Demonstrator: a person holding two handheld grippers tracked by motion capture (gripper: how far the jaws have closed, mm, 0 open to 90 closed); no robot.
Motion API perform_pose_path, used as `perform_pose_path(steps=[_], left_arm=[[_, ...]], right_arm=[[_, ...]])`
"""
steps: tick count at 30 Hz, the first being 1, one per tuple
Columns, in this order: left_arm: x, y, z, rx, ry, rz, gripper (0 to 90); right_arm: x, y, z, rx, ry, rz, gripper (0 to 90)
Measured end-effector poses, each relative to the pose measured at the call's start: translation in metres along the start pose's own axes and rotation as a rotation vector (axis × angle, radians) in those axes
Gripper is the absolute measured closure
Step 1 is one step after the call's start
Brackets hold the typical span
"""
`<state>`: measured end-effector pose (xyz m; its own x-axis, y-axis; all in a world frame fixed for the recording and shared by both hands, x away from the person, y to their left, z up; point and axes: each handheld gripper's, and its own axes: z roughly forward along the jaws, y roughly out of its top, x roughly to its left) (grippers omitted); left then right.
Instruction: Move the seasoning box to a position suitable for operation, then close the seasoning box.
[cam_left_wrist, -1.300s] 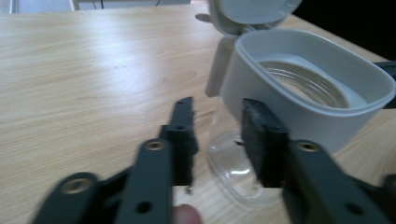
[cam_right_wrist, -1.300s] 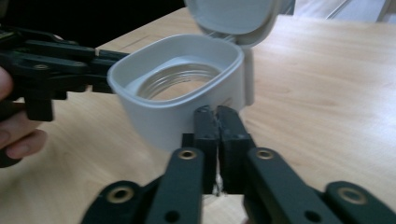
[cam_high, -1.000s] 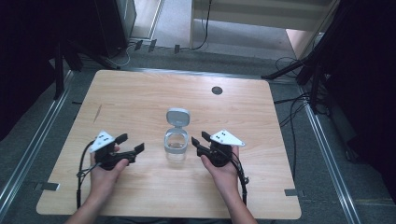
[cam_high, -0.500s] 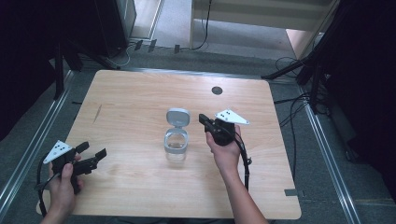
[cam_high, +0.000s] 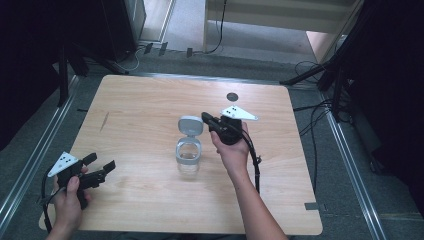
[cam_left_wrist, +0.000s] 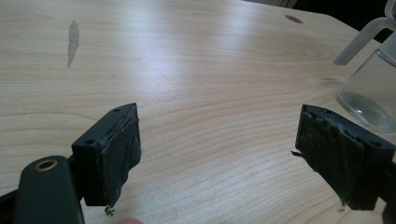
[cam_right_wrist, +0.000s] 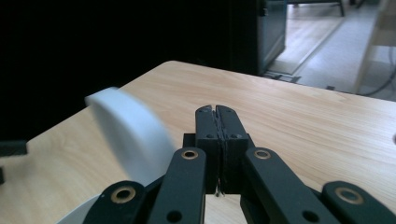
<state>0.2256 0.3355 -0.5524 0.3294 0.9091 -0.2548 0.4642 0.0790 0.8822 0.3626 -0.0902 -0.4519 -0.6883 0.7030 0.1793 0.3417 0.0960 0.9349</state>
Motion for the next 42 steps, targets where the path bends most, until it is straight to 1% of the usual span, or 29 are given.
perform_pose_path(steps=[1,2,4,5,6,8,9,10,11,14,16,17,18,19,20,21,22,24,28,30,31,32,33,36,40,42], left_arm=[[0.0,0.0,0.0,0.0,0.0,0.003,13.9],[0.0,0.0,0.001,0.005,-0.002,0.006,13.9],[0.0,0.001,0.001,0.009,-0.001,0.006,13.9],[0.0,0.001,0.001,0.009,-0.001,0.006,13.9],[0.0,0.001,0.002,0.007,0.0,0.007,14.0],[0.0,0.001,0.002,0.01,0.001,0.009,14.0],[-0.001,0.001,0.002,0.012,0.0,0.01,14.0],[-0.001,0.001,0.002,0.012,0.0,0.01,14.0],[0.0,0.001,0.002,0.014,-0.003,0.008,14.0],[0.0,0.001,0.003,0.014,-0.002,0.003,14.0],[0.0,0.002,0.004,0.016,0.002,0.005,14.0],[-0.001,0.002,0.004,0.016,0.003,0.007,14.0],[-0.001,0.002,0.004,0.016,0.003,0.007,14.0],[-0.001,0.002,0.004,0.018,0.005,0.011,14.0],[-0.001,0.002,0.004,0.019,0.006,0.014,14.0],[-0.001,0.002,0.004,0.02,0.005,0.014,14.0],[-0.001,0.002,0.004,0.024,0.006,0.015,13.9],[-0.001,0.002,0.005,0.024,0.008,0.016,14.0],[-0.002,0.002,0.005,0.025,0.013,0.019,13.9],[-0.002,0.002,0.005,0.025,0.013,0.02,14.0],[-0.002,0.002,0.005,0.025,0.013,0.02,13.9],[-0.002,0.002,0.005,0.026,0.012,0.021,13.9],[-0.002,0.002,0.005,0.024,0.013,0.018,13.9],[-0.001,0.002,0.005,0.022,0.011,0.018,13.9],[-0.002,0.002,0.005,0.019,0.009,0.016,13.9],[-0.002,0.002,0.005,0.017,0.009,0.017,14.0]], right_arm=[[0.009,-0.004,-0.004,0.016,0.033,-0.032,88.4],[0.011,-0.005,-0.007,0.019,0.038,-0.041,88.4],[0.013,-0.008,-0.013,0.019,0.033,-0.055,88.4],[0.013,-0.008,-0.013,0.019,0.033,-0.055,88.4],[0.011,-0.011,-0.025,0.011,0.013,-0.046,88.4],[0.009,-0.012,-0.028,0.007,0.008,-0.045,88.4],[0.002,-0.016,-0.041,-0.002,-0.02,-0.029,87.7],[0.002,-0.016,-0.041,-0.002,-0.02,-0.029,87.7],[-0.007,-0.022,-0.053,-0.007,-0.047,-0.025,86.8],[-0.019,-0.033,-0.072,-0.009,-0.085,-0.01,83.2],[-0.028,-0.043,-0.085,-0.007,-0.111,0.002,75.1],[-0.033,-0.049,-0.091,-0.011,-0.126,0.007,68.6],[-0.033,-0.049,-0.091,-0.011,-0.126,0.007,68.6],[-0.041,-0.061,-0.107,-0.011,-0.152,0.039,44.6],[-0.042,-0.065,-0.112,-0.001,-0.171,0.052,32.7],[-0.045,-0.069,-0.117,0.011,-0.19,0.06,17.7],[-0.048,-0.075,-0.123,0.024,-0.203,0.075,8.2],[-0.054,-0.085,-0.137,0.031,-0.203,0.09,0.9],[-0.068,-0.104,-0.167,0.012,-0.237,0.136,0.3],[-0.074,-0.11,-0.177,0.011,-0.265,0.147,0.5],[-0.074,-0.11,-0.177,0.011,-0.265,0.147,0.5],[-0.076,-0.114,-0.183,0.013,-0.275,0.155,0.6],[-0.082,-0.121,-0.196,0.006,-0.29,0.165,0.9],[-0.086,-0.13,-0.209,0.02,-0.32,0.164,3.1],[-0.092,-0.141,-0.225,0.046,-0.374,0.159,5.3],[-0.095,-0.145,-0.231,0.043,-0.384,0.163,5.8]])
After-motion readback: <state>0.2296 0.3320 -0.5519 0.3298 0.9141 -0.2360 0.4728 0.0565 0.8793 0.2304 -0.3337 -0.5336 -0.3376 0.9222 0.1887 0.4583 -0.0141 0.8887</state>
